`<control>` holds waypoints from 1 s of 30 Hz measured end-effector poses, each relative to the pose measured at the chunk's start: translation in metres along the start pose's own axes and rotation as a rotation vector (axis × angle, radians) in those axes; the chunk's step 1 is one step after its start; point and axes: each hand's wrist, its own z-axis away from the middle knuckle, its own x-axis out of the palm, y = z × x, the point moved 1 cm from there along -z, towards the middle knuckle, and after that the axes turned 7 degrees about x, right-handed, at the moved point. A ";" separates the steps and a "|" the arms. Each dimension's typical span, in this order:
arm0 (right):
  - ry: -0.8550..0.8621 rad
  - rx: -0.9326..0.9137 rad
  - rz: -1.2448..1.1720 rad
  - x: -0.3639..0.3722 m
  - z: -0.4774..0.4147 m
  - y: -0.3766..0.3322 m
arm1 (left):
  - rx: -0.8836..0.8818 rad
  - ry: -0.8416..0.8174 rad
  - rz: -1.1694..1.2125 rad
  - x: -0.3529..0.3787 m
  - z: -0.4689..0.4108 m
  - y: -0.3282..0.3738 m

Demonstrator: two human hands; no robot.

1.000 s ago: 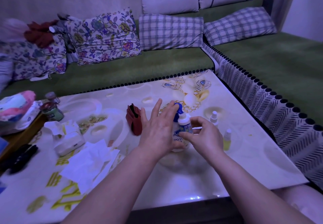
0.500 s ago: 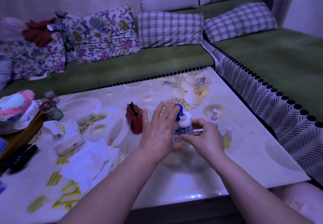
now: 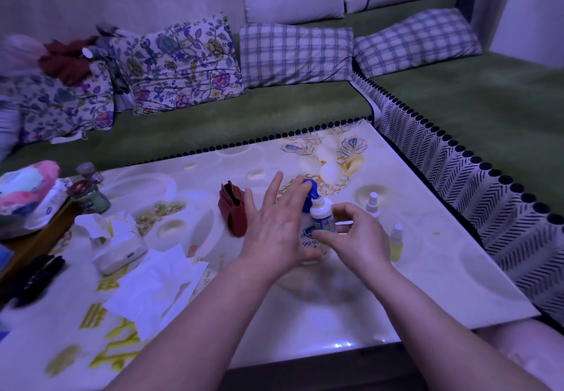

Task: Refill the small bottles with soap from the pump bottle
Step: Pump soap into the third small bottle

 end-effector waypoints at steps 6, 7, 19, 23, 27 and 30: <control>0.003 -0.006 0.001 -0.001 0.001 0.000 | -0.014 -0.008 0.031 0.001 0.001 0.000; 0.001 -0.007 0.001 -0.001 0.001 0.000 | -0.014 -0.011 0.034 0.000 0.001 -0.001; 0.004 -0.009 0.019 0.001 0.000 -0.001 | -0.008 -0.016 0.003 -0.001 0.002 -0.002; -0.001 -0.001 0.034 0.001 0.000 0.001 | -0.009 -0.003 -0.001 0.005 0.002 -0.002; -0.003 0.002 0.063 0.002 0.001 0.004 | 0.005 -0.006 -0.004 0.011 0.003 -0.005; 0.000 0.004 0.067 0.003 0.002 0.005 | 0.011 -0.012 -0.015 0.009 0.002 -0.005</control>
